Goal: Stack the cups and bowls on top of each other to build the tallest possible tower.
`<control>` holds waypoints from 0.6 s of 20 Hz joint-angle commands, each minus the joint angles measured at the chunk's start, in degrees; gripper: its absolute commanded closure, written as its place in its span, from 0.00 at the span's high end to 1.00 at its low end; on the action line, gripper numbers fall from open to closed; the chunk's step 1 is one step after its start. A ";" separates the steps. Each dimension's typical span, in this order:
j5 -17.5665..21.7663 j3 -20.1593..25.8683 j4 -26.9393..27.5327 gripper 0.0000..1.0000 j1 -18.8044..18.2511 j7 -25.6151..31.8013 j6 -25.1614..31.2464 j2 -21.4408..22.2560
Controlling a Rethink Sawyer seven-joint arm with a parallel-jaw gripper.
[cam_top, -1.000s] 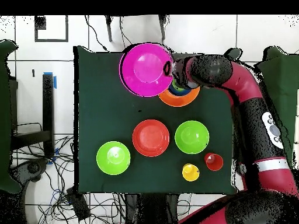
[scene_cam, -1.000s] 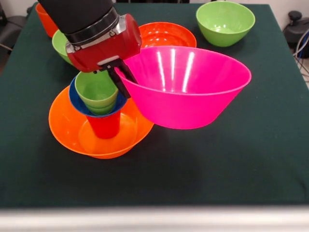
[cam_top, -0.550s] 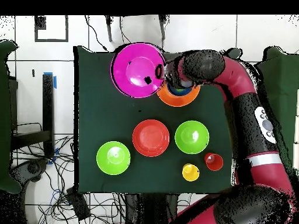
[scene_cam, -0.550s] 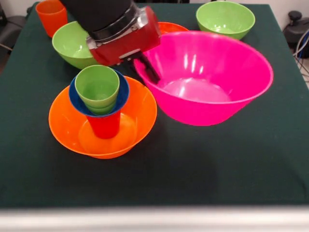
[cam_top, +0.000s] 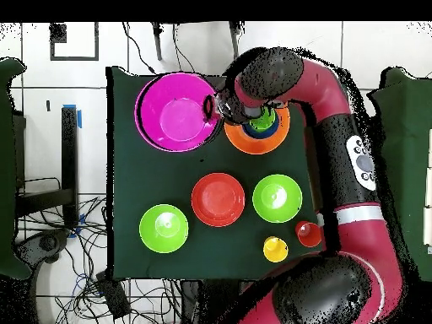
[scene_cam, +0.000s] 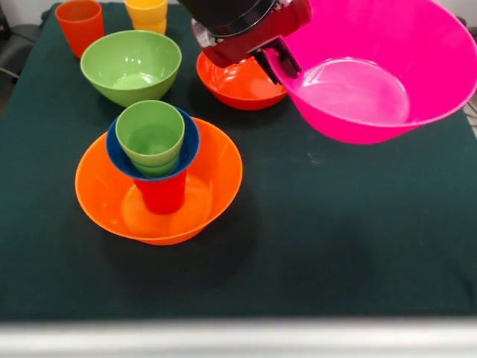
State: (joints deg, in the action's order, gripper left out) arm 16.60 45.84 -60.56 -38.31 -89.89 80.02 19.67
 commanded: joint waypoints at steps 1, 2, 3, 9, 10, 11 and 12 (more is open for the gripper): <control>1.94 -1.07 5.45 0.00 -1.55 11.95 -0.09 -3.64; 2.41 -0.84 5.56 0.00 -1.92 13.55 -0.57 -3.89; 2.88 -0.62 5.68 0.00 -2.30 15.15 -1.06 -4.14; 4.68 -0.12 6.17 0.00 -4.01 20.09 -0.31 -4.73; 4.95 -0.15 6.17 0.00 -4.18 20.40 -0.04 -4.78; 5.21 -0.17 6.18 0.00 -4.35 20.71 0.22 -4.83; 5.43 -0.47 6.51 0.00 -4.08 20.13 1.31 -4.71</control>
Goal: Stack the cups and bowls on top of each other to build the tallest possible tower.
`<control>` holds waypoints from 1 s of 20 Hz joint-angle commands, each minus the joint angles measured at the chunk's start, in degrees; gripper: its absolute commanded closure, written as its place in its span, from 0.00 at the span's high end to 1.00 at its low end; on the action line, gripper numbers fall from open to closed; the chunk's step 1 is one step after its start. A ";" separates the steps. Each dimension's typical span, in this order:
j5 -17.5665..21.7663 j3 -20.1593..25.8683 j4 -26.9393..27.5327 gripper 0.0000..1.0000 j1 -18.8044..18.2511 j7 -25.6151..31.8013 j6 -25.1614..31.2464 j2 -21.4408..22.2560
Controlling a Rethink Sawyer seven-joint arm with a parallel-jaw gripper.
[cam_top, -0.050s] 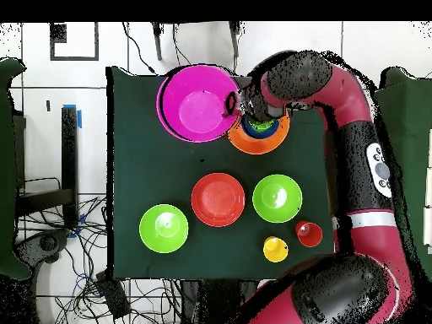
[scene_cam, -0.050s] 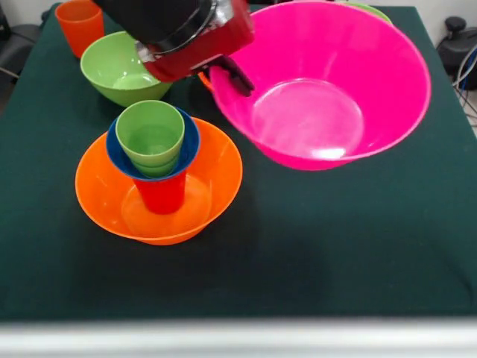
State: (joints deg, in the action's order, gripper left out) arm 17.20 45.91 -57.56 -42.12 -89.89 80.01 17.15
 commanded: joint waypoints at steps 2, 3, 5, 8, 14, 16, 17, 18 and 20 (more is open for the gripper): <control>4.73 -0.88 3.73 0.00 0.01 18.56 3.37 -1.52; 4.93 -0.80 5.55 0.00 0.60 18.73 5.34 -1.77; 5.09 -0.26 7.40 0.00 0.68 19.83 6.17 -2.55; 5.82 0.16 9.65 0.00 0.98 21.55 7.18 -3.61; 6.75 0.10 10.44 0.00 0.85 22.35 8.31 -3.17; 6.65 0.11 10.58 0.00 0.69 22.44 9.08 -2.63; 6.68 0.10 10.66 0.00 0.57 22.75 9.48 -2.49; 6.83 0.08 10.74 0.00 0.33 23.38 9.69 -2.52; 7.07 0.05 11.09 0.00 -0.07 24.46 10.47 -2.52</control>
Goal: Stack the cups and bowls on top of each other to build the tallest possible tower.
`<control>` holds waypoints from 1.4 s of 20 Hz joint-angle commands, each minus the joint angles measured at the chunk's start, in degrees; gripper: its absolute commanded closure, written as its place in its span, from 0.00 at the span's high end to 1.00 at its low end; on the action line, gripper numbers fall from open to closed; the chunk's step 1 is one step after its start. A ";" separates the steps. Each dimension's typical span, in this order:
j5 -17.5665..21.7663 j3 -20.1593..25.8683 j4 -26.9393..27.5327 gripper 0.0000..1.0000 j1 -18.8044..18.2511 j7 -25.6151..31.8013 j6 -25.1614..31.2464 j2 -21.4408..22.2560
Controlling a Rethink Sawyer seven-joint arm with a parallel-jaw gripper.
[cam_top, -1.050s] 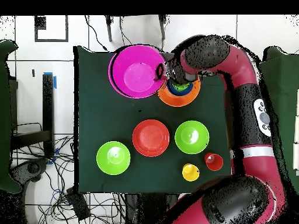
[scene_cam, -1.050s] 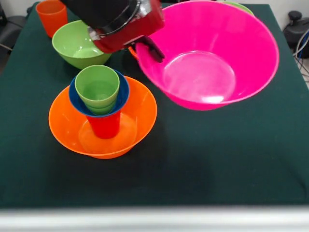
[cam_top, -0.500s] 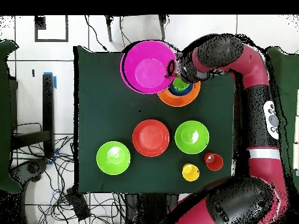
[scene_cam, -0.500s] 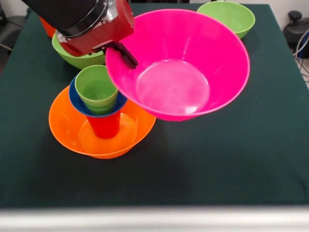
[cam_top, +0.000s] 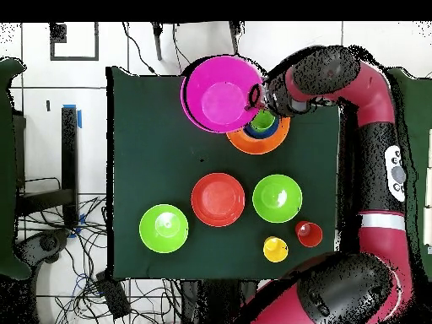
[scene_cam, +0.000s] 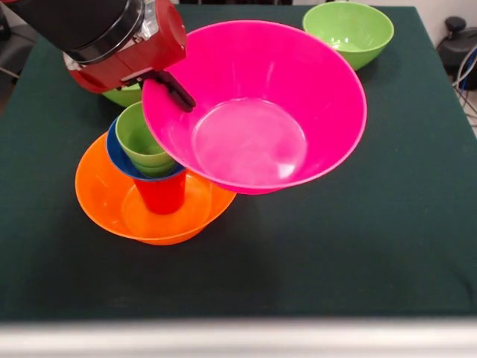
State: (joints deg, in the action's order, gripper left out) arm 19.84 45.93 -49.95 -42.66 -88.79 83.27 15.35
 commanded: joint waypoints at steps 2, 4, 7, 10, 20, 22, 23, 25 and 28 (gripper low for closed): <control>4.80 0.03 4.49 0.00 0.39 24.31 8.54 -0.49; 5.06 -0.06 5.13 0.00 0.26 24.98 10.11 0.14; 5.51 0.02 6.99 0.00 0.35 26.14 12.43 0.34; 5.83 0.02 7.87 0.00 -0.01 27.76 13.09 -0.23; 7.91 0.78 12.40 0.00 -1.02 34.68 15.10 -2.54; 8.58 0.90 13.48 0.00 -1.15 36.47 15.06 -3.49; 8.80 0.89 13.83 0.00 -1.23 37.09 15.11 -3.75; 8.63 0.40 12.75 0.00 -1.74 37.37 14.64 -3.37; 9.55 0.82 15.89 0.00 -0.53 37.65 16.11 -4.41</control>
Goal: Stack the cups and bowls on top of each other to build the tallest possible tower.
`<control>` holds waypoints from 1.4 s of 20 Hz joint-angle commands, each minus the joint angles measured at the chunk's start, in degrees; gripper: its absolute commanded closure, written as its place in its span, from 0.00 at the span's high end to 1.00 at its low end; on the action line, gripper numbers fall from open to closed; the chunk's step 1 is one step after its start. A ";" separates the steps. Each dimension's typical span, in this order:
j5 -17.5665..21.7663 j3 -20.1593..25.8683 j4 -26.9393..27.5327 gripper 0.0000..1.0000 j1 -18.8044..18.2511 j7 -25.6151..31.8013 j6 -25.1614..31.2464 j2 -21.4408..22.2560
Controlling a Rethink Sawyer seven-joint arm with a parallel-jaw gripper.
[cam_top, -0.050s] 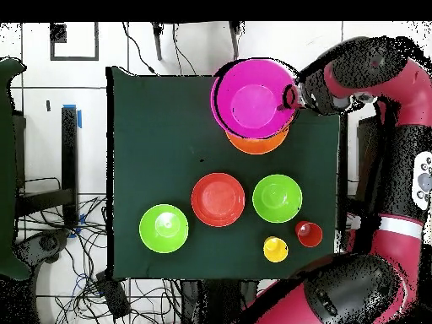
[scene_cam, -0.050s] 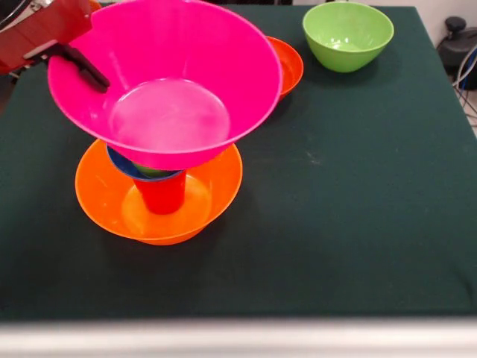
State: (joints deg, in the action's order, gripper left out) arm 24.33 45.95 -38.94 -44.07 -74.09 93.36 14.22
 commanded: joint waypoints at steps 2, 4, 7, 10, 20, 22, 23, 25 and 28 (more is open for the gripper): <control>4.95 0.58 4.72 0.00 1.02 22.75 5.63 -3.27; 4.11 -0.39 2.10 0.00 0.34 22.13 4.09 -2.51; 3.65 -1.70 -0.31 0.00 0.31 20.16 3.61 -1.67; 2.81 -2.52 -3.09 0.00 0.15 18.12 3.29 -0.13; 3.07 -2.00 -1.14 0.00 1.07 18.48 6.45 0.25; 2.98 -1.62 -0.27 0.00 1.06 19.09 8.04 0.58; 3.11 -1.65 -0.44 0.00 0.79 19.75 7.87 0.50; 3.84 -1.64 0.45 0.00 0.91 20.55 7.78 -0.28; 4.15 -1.48 0.63 0.00 0.63 21.50 7.53 -0.79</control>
State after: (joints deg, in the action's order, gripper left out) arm 24.57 45.84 -37.73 -44.25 -71.16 95.63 12.37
